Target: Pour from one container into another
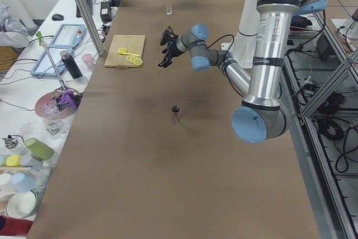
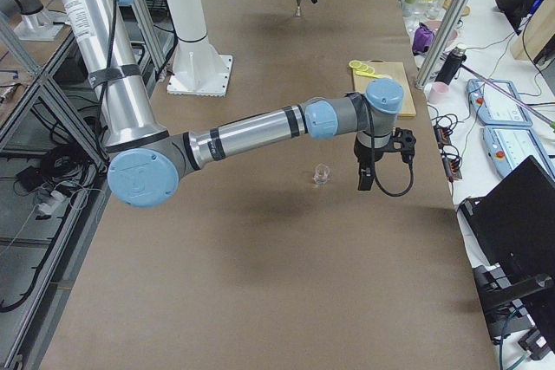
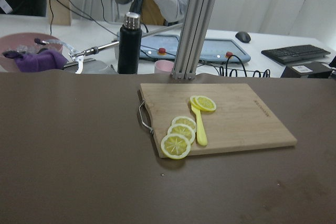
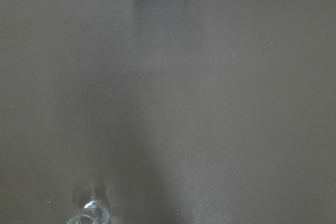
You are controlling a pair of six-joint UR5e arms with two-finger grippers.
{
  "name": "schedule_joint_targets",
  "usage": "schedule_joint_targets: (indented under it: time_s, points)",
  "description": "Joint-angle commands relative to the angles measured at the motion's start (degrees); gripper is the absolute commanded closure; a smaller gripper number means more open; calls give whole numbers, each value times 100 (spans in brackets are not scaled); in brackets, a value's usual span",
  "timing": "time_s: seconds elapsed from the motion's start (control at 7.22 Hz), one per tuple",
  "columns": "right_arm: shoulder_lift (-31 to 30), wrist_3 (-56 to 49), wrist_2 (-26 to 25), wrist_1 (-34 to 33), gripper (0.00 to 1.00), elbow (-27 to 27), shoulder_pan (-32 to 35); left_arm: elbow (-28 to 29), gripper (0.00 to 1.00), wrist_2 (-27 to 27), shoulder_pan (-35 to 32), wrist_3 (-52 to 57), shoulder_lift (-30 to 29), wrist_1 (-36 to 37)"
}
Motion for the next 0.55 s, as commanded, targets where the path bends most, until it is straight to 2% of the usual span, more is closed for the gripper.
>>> schedule_joint_targets:
  time_s: [0.0, 0.28, 0.42]
  points:
    - [-749, -4, -40, -189, 0, 449, 351, 98, 1, -2263, -1804, 40, 602, 1093]
    - [-899, -274, -119, -163, 0, 467, 501, 449, 1, -3119, -2635, 49, 744, 2036]
    - [-1196, -755, -241, -59, 0, 459, 528, 772, 1, -3655, -3055, 205, 824, 2266]
